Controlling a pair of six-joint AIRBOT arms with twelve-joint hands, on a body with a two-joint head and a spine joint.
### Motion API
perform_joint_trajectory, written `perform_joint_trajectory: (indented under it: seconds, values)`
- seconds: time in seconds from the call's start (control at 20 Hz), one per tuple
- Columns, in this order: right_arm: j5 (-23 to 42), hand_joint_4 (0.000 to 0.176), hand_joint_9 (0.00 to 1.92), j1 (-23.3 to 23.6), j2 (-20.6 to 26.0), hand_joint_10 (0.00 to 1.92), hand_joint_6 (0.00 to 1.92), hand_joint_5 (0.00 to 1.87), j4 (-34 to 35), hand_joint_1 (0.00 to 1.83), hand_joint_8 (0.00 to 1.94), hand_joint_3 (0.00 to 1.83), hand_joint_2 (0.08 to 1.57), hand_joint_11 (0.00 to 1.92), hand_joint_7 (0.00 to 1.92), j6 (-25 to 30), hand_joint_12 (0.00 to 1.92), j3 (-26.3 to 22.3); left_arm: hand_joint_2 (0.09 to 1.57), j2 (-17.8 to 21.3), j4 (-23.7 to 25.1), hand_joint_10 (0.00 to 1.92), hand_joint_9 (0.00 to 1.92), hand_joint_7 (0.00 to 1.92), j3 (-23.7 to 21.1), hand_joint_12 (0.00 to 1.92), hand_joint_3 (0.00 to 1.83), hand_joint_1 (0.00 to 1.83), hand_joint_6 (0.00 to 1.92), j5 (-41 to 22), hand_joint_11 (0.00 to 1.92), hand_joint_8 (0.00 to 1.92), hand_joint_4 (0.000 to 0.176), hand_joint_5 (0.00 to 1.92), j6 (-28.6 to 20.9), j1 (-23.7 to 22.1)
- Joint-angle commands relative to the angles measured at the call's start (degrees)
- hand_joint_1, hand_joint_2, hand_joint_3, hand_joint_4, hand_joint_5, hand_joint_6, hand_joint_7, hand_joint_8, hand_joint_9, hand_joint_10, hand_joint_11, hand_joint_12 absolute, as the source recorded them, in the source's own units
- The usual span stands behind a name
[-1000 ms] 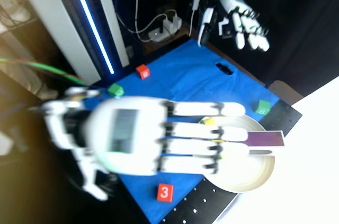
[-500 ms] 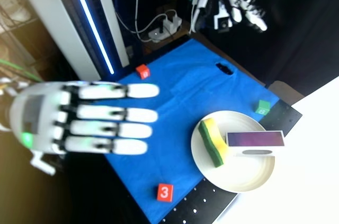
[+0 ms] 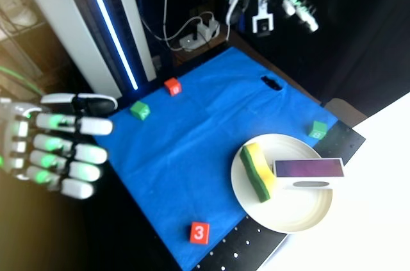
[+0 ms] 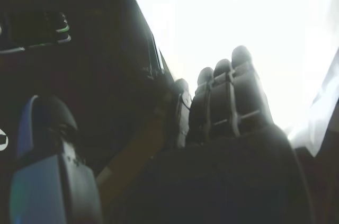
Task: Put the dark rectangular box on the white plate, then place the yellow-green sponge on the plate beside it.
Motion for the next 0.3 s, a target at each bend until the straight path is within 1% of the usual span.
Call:
perform_joint_trajectory:
  seconds: [0.0, 0.05, 0.1, 0.15, 0.2, 0.25]
  values:
    - [7.1, 0.135, 0.09, 0.4, 0.2, 0.01, 0.0, 0.19, 0.4, 0.9, 0.0, 0.0, 0.85, 0.04, 0.15, 0.4, 0.03, 0.0, 0.92, 0.0, 0.0, 0.0, 0.06, 0.05, 0.0, 0.35, 0.0, 0.56, 0.0, -7.8, 0.0, 0.0, 0.104, 0.06, -0.4, -0.5]
    - [7.1, 0.133, 0.1, 0.3, 0.2, 0.01, 0.0, 0.19, 0.4, 0.88, 0.0, 0.0, 0.85, 0.04, 0.15, 0.4, 0.04, 0.0, 0.93, 0.0, -0.1, 0.0, 0.05, 0.05, 0.0, 0.35, 0.0, 0.56, 0.0, -7.9, 0.0, 0.0, 0.103, 0.06, -0.4, -0.5]
    - [7.1, 0.12, 0.1, 0.2, 0.2, 0.0, 0.0, 0.18, 0.5, 0.86, 0.0, 0.0, 0.85, 0.03, 0.14, 0.4, 0.04, 0.0, 0.94, 0.0, -0.3, 0.0, 0.05, 0.05, 0.0, 0.33, 0.0, 0.57, 0.0, -8.1, 0.0, 0.0, 0.092, 0.06, -0.4, -0.5]
    - [7.1, 0.118, 0.09, 0.2, 0.2, 0.0, 0.0, 0.18, 0.6, 0.84, 0.0, 0.0, 0.86, 0.03, 0.13, 0.4, 0.04, 0.0, 0.94, 0.0, -0.4, 0.0, 0.06, 0.06, 0.1, 0.35, 0.0, 0.57, 0.0, -8.2, 0.0, 0.0, 0.095, 0.07, -0.4, -0.5]
    - [7.1, 0.118, 0.09, 0.2, 0.1, 0.0, 0.0, 0.18, 0.8, 0.84, 0.0, 0.0, 0.86, 0.03, 0.13, 0.4, 0.04, 0.0, 0.94, -0.2, -0.6, 0.0, 0.05, 0.06, 0.2, 0.32, 0.0, 0.57, 0.0, -8.4, 0.0, 0.0, 0.098, 0.07, -0.6, -0.5]
    - [7.1, 0.115, 0.1, 0.2, 0.1, 0.0, 0.0, 0.17, 1.0, 0.83, 0.0, 0.01, 0.87, 0.04, 0.14, 0.4, 0.05, 0.0, 0.93, -0.3, -0.6, 0.0, 0.06, 0.06, 0.3, 0.36, 0.0, 0.56, 0.0, -8.6, 0.0, 0.0, 0.11, 0.08, -1.1, -0.5]
